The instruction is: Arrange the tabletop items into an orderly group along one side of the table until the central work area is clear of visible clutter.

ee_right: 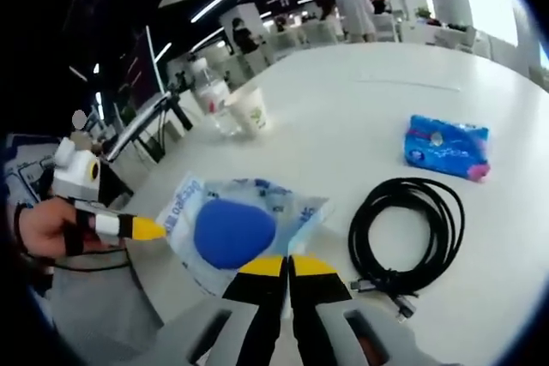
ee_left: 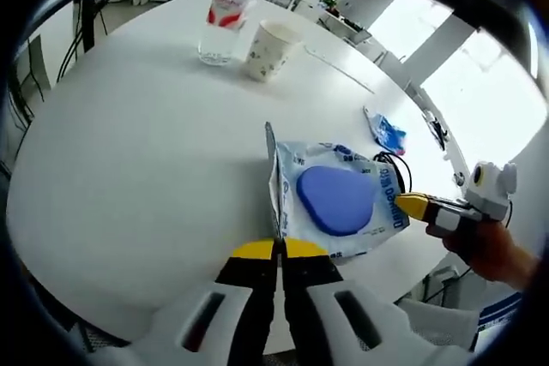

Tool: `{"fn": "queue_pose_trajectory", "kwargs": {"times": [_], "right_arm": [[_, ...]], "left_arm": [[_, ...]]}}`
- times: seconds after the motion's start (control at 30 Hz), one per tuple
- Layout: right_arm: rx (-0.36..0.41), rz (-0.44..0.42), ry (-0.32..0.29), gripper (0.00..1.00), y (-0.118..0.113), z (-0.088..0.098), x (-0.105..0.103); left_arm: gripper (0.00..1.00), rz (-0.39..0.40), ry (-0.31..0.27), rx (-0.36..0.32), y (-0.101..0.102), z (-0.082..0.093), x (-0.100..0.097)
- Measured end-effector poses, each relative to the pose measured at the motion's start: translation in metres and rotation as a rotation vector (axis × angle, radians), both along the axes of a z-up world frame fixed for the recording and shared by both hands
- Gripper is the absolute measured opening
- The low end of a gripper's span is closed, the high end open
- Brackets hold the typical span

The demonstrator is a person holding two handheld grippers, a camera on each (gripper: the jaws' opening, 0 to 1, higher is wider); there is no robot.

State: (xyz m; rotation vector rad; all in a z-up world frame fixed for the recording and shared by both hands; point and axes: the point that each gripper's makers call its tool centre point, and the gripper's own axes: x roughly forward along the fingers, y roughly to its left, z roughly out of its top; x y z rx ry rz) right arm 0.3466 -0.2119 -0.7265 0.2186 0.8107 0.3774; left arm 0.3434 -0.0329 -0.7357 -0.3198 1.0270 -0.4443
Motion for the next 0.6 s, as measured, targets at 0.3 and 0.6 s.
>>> {"fn": "queue_pose_trajectory", "kwargs": {"times": [0.3, 0.6], "right_arm": [[-0.021, -0.029, -0.016, 0.0, -0.023, 0.007, 0.015], [-0.038, -0.073, -0.042, 0.0, -0.053, 0.017, 0.049]], "left_arm": [[0.0, -0.051, -0.008, -0.008, -0.023, 0.005, 0.02], [0.0, -0.054, -0.024, -0.034, -0.056, 0.009, 0.06]]}}
